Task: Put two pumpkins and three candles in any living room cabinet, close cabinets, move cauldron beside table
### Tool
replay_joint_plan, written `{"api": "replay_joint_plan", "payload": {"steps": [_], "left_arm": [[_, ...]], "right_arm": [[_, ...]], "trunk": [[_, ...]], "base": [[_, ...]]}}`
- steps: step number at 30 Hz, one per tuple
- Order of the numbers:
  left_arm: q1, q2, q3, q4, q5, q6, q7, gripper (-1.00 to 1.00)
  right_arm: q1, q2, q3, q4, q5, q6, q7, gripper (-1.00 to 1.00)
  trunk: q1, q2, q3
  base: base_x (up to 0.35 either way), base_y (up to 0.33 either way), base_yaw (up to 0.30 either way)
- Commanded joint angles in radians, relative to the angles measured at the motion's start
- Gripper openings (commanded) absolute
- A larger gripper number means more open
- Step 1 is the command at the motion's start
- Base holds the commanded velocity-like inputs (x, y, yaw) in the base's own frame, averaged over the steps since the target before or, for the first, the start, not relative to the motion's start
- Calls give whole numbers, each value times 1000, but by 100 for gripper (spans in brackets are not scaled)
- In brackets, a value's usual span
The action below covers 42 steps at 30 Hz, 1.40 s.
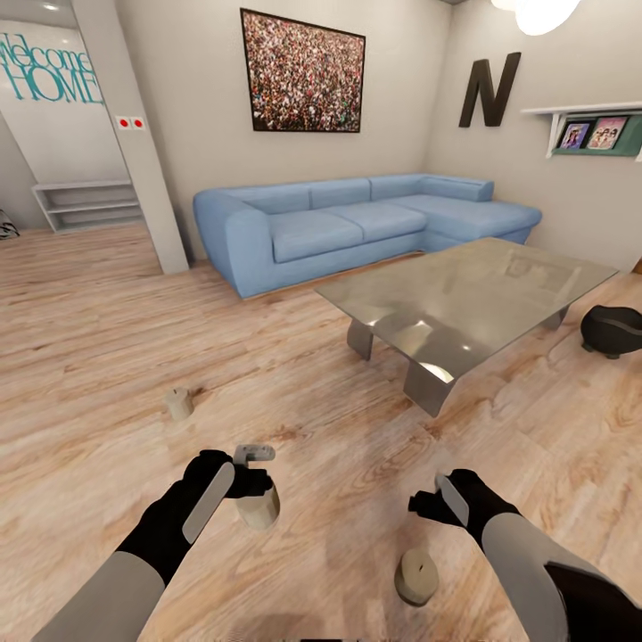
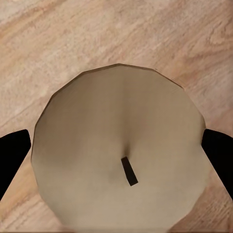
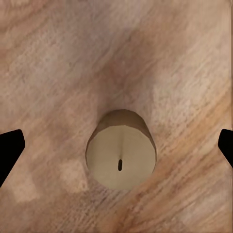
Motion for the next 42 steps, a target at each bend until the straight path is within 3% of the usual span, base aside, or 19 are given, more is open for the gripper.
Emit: {"api": "replay_joint_plan", "payload": {"steps": [1,8,12,14,18,23,42], "left_arm": [[-1,1,-4,-1,11,1,9,-100],[-1,1,-4,-1,11,2,9,-100],[-1,2,-2,-9,12,13,9,-100],[0,2,-1,-45,12,37,9,-100],[2,2,3,-212,14,123,9,-100],[3,3,5,-283,14,132,9,-100],[3,3,3,-297,10,132,10,-100]], "right_arm": [[-5,0,-6,1,2,4,-3,100],[-13,0,-6,4,2,3,-2,100],[-13,6,-3,4,4,4,-2,100],[-13,7,-3,4,4,4,-2,100],[-14,9,-2,4,3,4,-2,100],[-14,10,-1,4,1,5,-3,100],[-14,11,-2,4,0,3,-2,100]], "trunk": [[0,-1,-5],[3,-2,-32],[3,-2,-32],[3,-2,-32],[3,-2,-32],[5,-3,-44],[13,-7,-117]], "base": [[0,0,0],[0,0,0],[0,0,0],[0,0,0],[0,0,0],[0,0,0],[0,0,0]]}}
